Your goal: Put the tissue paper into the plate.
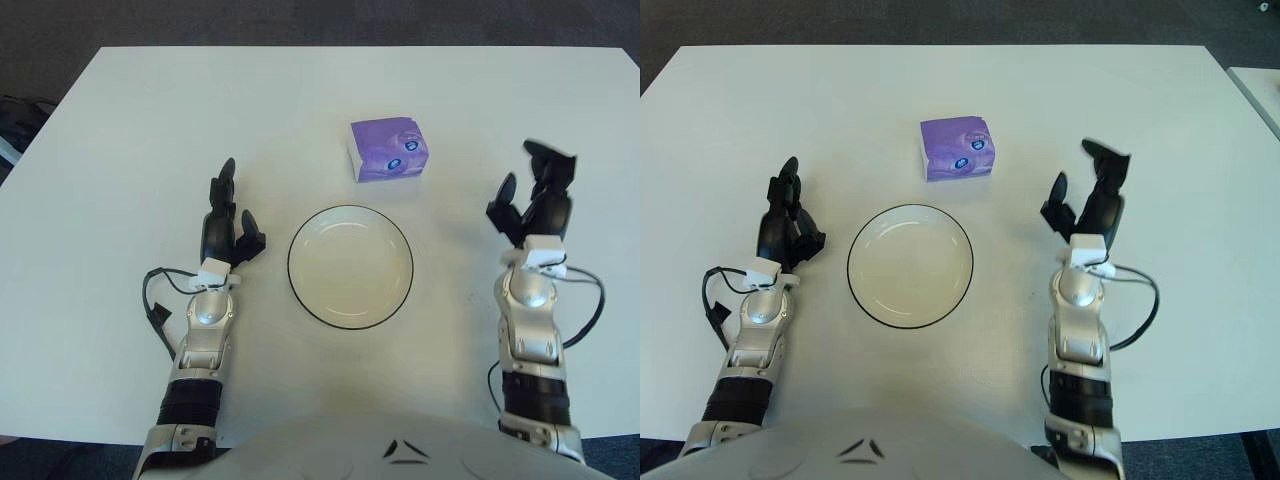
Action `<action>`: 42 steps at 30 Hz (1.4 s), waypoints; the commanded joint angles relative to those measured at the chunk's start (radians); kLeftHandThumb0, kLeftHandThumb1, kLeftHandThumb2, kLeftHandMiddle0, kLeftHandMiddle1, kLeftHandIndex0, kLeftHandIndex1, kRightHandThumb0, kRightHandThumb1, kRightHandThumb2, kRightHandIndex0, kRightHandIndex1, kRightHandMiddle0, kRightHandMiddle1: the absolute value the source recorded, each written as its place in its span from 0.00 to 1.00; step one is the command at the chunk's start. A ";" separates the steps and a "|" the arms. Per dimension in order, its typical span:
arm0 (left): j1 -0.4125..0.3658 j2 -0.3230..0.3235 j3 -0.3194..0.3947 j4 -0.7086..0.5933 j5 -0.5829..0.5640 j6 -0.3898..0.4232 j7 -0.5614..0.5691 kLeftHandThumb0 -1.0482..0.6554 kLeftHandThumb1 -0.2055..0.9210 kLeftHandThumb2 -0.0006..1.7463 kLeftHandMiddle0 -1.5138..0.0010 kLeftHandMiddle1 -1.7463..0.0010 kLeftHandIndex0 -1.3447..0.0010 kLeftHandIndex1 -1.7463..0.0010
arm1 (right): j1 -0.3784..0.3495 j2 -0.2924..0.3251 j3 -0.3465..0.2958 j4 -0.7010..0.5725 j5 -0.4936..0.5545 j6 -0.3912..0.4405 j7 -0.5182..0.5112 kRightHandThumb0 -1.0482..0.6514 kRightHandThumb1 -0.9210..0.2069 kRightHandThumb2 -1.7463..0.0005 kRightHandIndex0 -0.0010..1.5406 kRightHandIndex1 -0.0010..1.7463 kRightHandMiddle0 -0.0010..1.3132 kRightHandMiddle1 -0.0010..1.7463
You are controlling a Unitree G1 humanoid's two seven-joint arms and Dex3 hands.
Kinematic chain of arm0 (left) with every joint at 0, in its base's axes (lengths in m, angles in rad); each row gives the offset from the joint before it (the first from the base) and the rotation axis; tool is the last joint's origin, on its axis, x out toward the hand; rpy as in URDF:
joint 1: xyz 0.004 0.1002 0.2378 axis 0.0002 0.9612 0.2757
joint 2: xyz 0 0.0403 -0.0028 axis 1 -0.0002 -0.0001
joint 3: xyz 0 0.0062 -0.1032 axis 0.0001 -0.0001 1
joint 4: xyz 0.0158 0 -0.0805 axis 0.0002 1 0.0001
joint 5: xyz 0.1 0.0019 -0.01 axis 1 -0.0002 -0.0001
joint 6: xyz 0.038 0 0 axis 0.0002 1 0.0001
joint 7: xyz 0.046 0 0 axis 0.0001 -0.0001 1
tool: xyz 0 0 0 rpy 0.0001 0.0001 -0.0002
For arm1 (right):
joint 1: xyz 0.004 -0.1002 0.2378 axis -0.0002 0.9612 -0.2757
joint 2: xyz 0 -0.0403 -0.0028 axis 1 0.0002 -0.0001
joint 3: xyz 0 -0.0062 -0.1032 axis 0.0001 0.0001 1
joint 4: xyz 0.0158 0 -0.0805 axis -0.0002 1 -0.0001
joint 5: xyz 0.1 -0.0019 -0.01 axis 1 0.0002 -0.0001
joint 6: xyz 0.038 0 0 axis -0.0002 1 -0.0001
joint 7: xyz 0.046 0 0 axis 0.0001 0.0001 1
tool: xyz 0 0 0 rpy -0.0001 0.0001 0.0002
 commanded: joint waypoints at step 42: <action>0.058 -0.003 -0.026 0.164 0.013 0.017 0.000 0.22 1.00 0.60 0.92 1.00 1.00 0.80 | -0.733 -0.333 0.346 0.349 -0.310 0.190 0.507 0.04 0.00 0.70 0.03 0.17 0.00 0.21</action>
